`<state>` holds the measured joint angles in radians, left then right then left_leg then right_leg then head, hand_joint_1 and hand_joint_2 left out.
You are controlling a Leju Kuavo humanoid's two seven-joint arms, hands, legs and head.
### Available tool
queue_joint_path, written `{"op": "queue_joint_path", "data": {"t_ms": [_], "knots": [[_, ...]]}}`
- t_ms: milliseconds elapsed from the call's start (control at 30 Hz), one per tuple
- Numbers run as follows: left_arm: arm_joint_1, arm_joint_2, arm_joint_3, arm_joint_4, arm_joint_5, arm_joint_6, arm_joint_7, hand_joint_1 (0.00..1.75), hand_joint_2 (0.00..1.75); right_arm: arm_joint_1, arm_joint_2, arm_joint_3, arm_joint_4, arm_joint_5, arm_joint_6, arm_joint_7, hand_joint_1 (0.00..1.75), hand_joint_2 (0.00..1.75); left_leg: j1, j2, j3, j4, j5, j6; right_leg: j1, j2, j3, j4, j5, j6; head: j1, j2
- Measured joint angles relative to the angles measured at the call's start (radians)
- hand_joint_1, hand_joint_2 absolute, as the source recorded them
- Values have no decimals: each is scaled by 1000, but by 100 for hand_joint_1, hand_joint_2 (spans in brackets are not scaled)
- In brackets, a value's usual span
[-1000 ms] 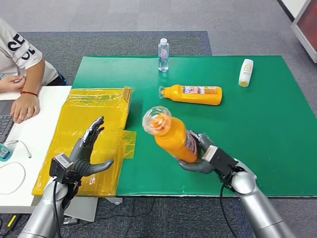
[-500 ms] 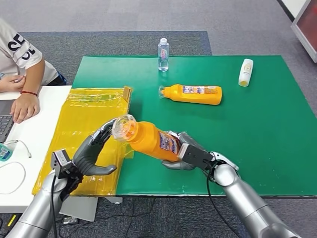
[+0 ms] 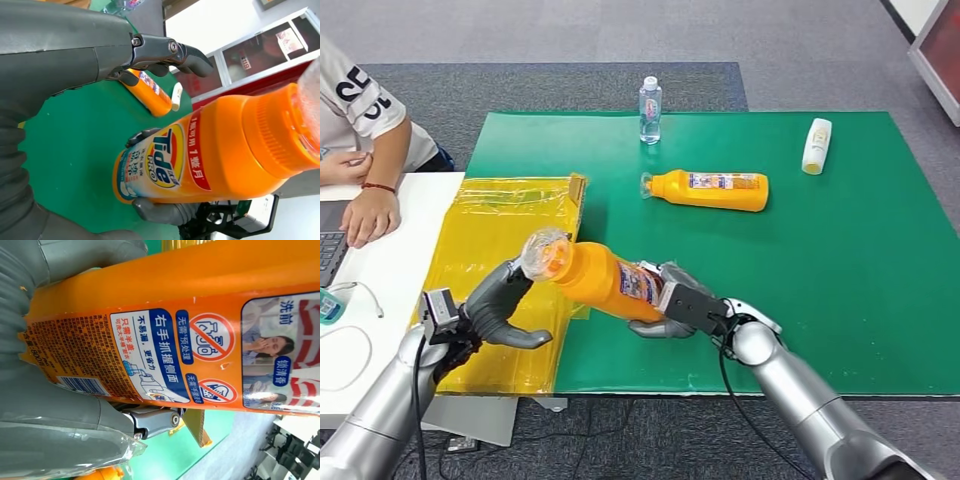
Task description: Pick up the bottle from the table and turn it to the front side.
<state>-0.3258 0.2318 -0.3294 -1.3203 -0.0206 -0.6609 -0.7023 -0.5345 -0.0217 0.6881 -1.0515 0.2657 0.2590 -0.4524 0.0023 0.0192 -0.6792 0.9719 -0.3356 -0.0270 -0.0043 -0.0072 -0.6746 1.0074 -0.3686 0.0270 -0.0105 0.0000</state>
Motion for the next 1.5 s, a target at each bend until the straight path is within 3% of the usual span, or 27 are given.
{"op": "queue_joint_path", "data": {"t_ms": [867, 1500], "knots": [[-26, -13, -37, 0, 18, -1, 0, 0, 175, 17, 23, 70, -34, -122, 71, -13, 175, 175, 0, 0, -1, 0, 1, 0, 0, 0, -1, 0, 1, 0, 0, 0], [-74, -118, -46, -4, 17, -2, 0, 0, 175, 9, 101, 85, 8, 6, -90, 48, 175, 175, 0, 0, -2, 0, 1, 0, 0, 0, -2, 0, 2, 0, 0, 0]]}}
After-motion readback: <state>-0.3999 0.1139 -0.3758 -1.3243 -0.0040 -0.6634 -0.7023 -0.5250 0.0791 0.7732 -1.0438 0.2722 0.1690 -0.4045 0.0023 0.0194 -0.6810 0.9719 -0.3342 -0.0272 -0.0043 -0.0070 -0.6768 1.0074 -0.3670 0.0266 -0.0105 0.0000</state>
